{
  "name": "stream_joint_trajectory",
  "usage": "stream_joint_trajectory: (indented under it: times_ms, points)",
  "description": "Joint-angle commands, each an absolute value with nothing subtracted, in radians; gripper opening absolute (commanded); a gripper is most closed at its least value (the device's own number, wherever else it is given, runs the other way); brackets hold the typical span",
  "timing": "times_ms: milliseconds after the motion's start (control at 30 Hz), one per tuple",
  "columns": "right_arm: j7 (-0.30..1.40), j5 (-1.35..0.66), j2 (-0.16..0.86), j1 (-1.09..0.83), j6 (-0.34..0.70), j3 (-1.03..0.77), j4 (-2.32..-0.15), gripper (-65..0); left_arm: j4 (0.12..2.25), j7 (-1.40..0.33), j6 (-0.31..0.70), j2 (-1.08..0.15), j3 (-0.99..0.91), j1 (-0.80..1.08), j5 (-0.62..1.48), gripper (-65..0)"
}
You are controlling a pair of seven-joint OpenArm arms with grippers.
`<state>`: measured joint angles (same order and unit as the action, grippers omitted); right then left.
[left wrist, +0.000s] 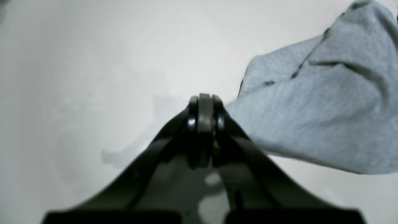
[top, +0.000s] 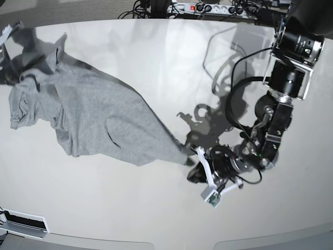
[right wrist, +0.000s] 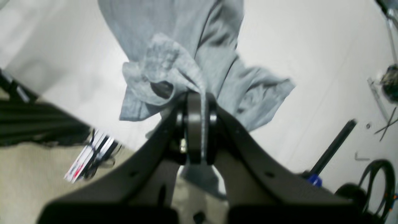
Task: Layout the t-shirt on the table in an organized manner, then fold the t-shirt properly
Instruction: 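Reach the left gripper to the shirt hem and grasp it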
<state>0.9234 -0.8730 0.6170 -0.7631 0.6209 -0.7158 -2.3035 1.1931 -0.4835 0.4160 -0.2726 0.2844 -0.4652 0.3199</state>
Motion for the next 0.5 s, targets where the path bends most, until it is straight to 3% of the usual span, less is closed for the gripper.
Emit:
stream_joint_trajectory:
  times_ms: [0,67,200,300,467]
  points:
    - [0.888,-0.868,0.632,-0.749,0.617,-0.725,-2.314,-65.0,1.242,-0.479,0.416,-0.294,0.271,-0.494,0.334,-65.0]
    - [0.857,-0.806,0.632,-0.712,0.607,-0.725,-2.314,-65.0,1.299,-0.505,0.415,-0.338,0.267,-0.494,0.334,-65.0]
    - [0.84,-0.746,0.632,-0.644,0.456,-0.725,-2.314,-65.0,1.36,-0.525,0.329,-0.438,0.264,-0.494,0.302,-65.0]
    - [0.84,-0.742,0.63,-0.62,0.436,-0.725,-2.314,-65.0,1.359,-0.525,0.295,-0.482,0.259,-0.485,0.31,-65.0]
    - [0.851,-0.754,0.616,-0.63,0.454,-0.725,-2.314,-65.0,1.353,-0.524,0.427,-0.483,0.26,-0.427,0.47,-65.0]
